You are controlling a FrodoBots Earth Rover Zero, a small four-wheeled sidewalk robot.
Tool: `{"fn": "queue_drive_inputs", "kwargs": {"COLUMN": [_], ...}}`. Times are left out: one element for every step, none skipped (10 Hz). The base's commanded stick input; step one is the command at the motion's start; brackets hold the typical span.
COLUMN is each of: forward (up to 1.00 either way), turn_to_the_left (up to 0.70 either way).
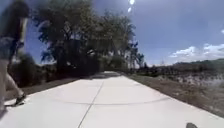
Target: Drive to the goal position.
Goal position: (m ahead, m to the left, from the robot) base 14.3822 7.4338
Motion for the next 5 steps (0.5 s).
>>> {"fn": "queue_drive_inputs", "kwargs": {"forward": [0.70,0.70,0.70,0.70,0.70], "turn_to_the_left": [0.00,0.00,0.00,0.00,0.00]}}
